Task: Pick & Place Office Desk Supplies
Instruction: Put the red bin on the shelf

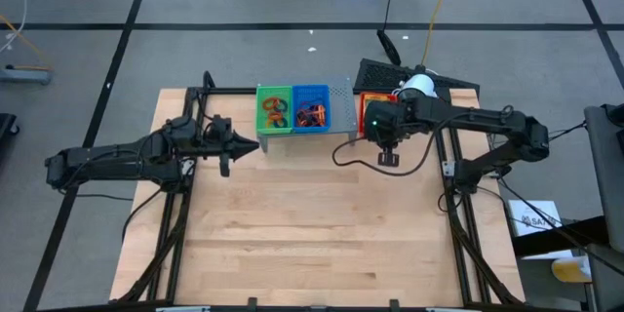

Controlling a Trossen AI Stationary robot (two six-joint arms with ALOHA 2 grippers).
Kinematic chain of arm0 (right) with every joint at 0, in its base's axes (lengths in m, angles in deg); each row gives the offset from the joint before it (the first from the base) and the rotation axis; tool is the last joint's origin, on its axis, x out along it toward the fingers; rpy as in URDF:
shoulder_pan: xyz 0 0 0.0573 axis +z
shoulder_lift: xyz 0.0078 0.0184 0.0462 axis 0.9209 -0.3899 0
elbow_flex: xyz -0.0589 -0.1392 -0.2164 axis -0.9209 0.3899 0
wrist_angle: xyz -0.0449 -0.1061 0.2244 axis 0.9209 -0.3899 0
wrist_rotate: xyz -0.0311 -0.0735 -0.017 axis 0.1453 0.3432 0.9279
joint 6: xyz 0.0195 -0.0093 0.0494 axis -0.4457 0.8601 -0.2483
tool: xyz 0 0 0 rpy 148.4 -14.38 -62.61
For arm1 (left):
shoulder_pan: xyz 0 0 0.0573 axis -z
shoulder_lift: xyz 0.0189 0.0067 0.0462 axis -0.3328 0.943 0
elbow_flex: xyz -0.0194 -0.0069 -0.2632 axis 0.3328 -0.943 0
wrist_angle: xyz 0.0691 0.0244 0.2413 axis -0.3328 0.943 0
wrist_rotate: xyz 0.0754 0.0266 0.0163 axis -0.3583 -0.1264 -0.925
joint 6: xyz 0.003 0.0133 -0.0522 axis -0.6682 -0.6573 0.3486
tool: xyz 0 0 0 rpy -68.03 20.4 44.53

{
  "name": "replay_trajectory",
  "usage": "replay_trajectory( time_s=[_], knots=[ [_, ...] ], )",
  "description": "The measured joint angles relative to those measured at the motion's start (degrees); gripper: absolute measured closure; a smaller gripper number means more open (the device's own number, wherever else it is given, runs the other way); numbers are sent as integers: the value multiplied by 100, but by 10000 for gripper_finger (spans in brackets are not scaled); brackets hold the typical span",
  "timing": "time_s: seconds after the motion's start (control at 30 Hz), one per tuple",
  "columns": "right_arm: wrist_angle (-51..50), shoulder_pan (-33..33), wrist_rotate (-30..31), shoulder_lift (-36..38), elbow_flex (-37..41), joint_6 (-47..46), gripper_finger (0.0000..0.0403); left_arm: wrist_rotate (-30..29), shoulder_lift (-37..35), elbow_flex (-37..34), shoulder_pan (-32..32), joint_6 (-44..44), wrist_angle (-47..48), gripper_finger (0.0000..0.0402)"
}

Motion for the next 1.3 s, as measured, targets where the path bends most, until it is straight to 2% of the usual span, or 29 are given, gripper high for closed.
replay_trajectory(
  time_s=[0.37,0.77,0.93,1.3],
  knots=[
    [542,-112,-149,-4,-86,565,403,-10,0,0,9,-198,-140,369],
    [944,-561,-142,-795,-101,1061,403,-7,0,0,6,-187,-102,369],
    [1069,-658,-332,-828,-103,1119,403,1,0,0,6,-187,-92,369],
    [807,-506,-419,-837,-924,1091,403,1,0,0,6,-178,-50,369]
  ],
)
